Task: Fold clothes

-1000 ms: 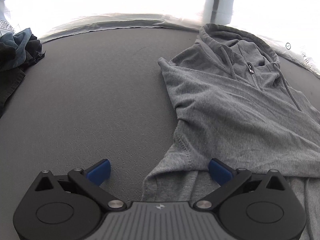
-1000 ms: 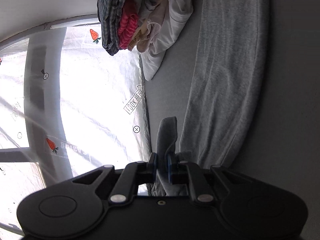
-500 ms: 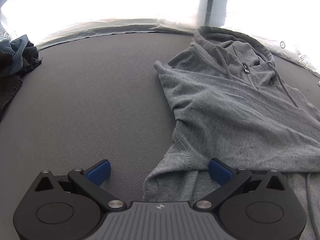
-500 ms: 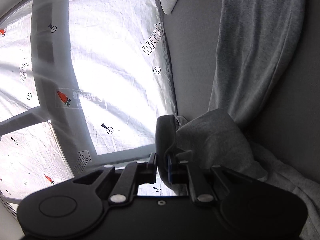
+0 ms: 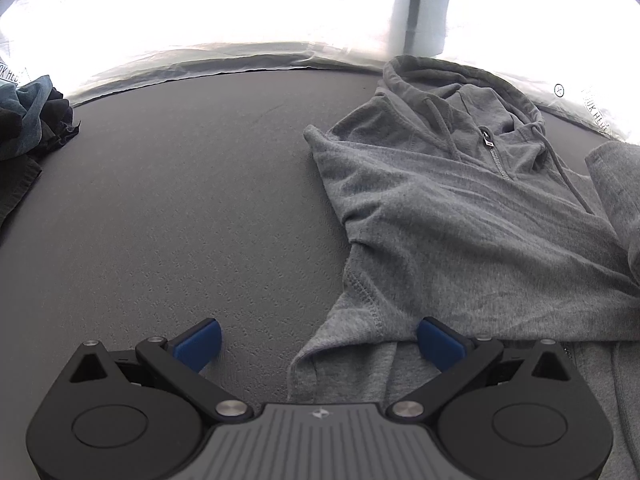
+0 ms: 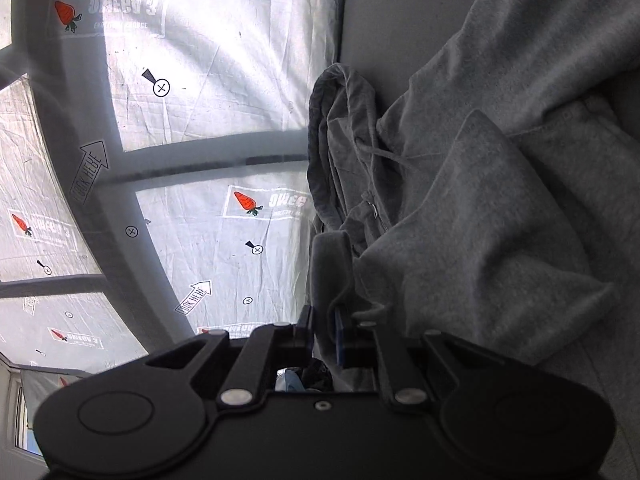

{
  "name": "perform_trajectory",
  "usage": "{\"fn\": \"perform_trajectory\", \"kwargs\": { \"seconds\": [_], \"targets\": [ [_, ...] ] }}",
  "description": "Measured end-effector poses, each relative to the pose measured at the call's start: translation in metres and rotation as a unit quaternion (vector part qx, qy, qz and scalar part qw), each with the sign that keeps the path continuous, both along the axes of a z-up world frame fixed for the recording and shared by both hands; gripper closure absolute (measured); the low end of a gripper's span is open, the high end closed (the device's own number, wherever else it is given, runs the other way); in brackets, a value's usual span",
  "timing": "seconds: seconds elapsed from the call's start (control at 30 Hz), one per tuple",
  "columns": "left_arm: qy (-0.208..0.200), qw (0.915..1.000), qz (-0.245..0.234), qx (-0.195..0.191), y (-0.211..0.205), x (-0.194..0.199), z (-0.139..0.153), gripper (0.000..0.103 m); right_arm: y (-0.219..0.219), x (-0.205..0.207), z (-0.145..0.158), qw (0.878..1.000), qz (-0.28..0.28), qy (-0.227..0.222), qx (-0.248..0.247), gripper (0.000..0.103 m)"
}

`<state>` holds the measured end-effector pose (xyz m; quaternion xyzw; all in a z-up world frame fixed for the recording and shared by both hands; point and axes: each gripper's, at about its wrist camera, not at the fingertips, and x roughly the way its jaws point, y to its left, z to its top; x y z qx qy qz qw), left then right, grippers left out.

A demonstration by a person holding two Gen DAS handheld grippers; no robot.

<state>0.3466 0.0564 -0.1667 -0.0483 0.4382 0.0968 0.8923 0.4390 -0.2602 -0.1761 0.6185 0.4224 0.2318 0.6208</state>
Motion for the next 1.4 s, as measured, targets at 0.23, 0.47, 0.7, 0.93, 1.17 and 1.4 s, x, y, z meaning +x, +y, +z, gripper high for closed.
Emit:
{"fn": "perform_trajectory", "kwargs": {
  "seconds": [0.23, 0.47, 0.7, 0.93, 1.17, 1.4],
  "targets": [
    [-0.002, 1.0, 0.0, 0.0, 0.0, -0.001, 0.0, 0.0, 0.045, 0.019, -0.022, 0.998, 0.057, 0.042, -0.004, 0.091],
    [-0.004, 1.0, 0.0, 0.001, 0.0, -0.001, 0.0, 0.0, 0.05, 0.015, -0.019, 0.997, 0.067, 0.031, 0.008, 0.067],
    [-0.008, 1.0, 0.0, 0.002, -0.001, -0.002, -0.001, 0.0, 0.002, -0.002, -0.04, 0.997, 0.011, 0.076, -0.006, 0.067],
    [-0.01, 0.9999, 0.0, 0.002, -0.001, -0.002, -0.001, 0.0, -0.058, -0.021, -0.029, 0.997, -0.016, 0.04, -0.068, 0.046],
    [0.005, 0.9966, 0.08, 0.02, -0.007, -0.008, 0.02, 0.0, -0.095, -0.043, 0.029, 0.926, 0.0, -0.064, -0.372, 0.017],
    [-0.049, 0.9966, 0.063, 0.019, -0.061, -0.048, 0.055, 0.0, -0.119, -0.085, 0.03, 0.723, 0.056, -0.161, -0.67, 0.006]
  ]
}}
